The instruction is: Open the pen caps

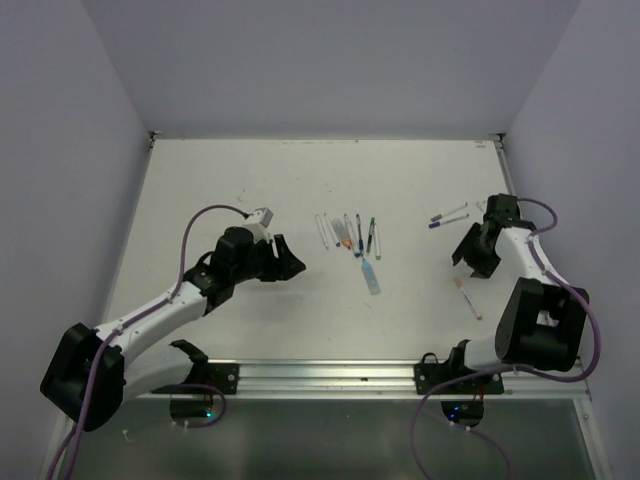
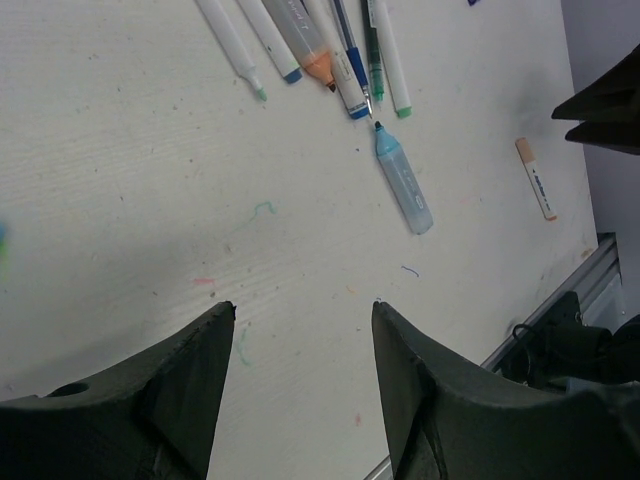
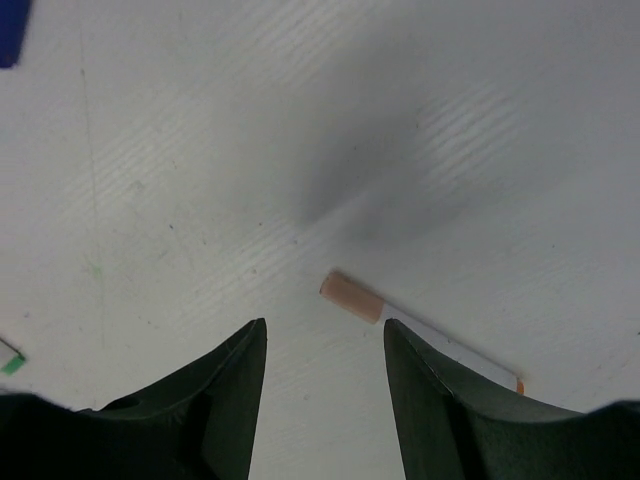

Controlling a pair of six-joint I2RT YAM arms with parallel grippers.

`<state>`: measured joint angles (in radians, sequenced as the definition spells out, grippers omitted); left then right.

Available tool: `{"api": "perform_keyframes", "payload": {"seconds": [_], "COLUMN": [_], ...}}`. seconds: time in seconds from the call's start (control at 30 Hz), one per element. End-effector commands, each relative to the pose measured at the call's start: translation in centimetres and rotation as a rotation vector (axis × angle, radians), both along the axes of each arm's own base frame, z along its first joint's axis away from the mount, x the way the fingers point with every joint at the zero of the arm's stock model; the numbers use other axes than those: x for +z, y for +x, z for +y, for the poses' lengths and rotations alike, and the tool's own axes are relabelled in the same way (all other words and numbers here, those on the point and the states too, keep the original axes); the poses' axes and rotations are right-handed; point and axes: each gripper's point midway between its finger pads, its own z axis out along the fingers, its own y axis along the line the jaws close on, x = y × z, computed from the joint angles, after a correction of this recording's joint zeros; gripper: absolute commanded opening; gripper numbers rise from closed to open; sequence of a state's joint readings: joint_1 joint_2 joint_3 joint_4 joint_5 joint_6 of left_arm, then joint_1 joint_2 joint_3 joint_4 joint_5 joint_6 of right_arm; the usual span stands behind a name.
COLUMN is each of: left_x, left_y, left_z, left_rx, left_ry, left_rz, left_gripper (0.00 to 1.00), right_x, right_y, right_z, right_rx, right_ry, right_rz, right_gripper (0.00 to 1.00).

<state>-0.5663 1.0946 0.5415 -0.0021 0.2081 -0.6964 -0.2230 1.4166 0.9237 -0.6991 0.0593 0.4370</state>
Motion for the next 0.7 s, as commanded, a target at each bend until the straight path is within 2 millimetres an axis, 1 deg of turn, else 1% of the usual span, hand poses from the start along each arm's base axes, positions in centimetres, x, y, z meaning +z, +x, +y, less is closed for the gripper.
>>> {"api": "perform_keyframes", "payload": {"seconds": [0.0,0.1,0.13,0.2,0.33,0.57,0.67], "left_x": [0.8,0.7,0.7,0.7,0.6,0.2,0.0], "left_y": [0.0,-0.1,-0.1,-0.1,-0.1,-0.2,-0.2], "left_z": [-0.9,-1.4,-1.5,-1.5,-1.5,-1.3,-1.3], "left_rx": [-0.042,-0.062,-0.067,-0.068,-0.062,-0.054,-0.054], "left_ry": [-0.044,-0.056,-0.061,-0.064,-0.066,-0.055,-0.055], "left_rz": [-0.046,-0.04,-0.039,-0.04,-0.037,-0.029,-0.024], "left_gripper": [0.61,0.61,0.61,0.61,0.61,0.61,0.61], "right_x": [-0.8,-1.4,-1.4,-1.1,-1.8,-2.6,-3.0], "right_y": [-1.9,-2.7,-2.8,-2.7,-2.6,-2.3,-2.1], "right_z": [2.1,2.2,2.5,2.1,2.1,1.2,1.2], "right_rx": [0.045,0.046,0.053,0.047,0.058,0.061,0.069], "right_ry": [0.089,0.075,0.073,0.039,0.039,-0.009,-0.007], "right_rz": [0.035,0.067,0.066,0.061,0.088,0.11,0.119], "right_gripper": [0.54,0.54,0.54,0.54,0.54,0.54,0.54]}}
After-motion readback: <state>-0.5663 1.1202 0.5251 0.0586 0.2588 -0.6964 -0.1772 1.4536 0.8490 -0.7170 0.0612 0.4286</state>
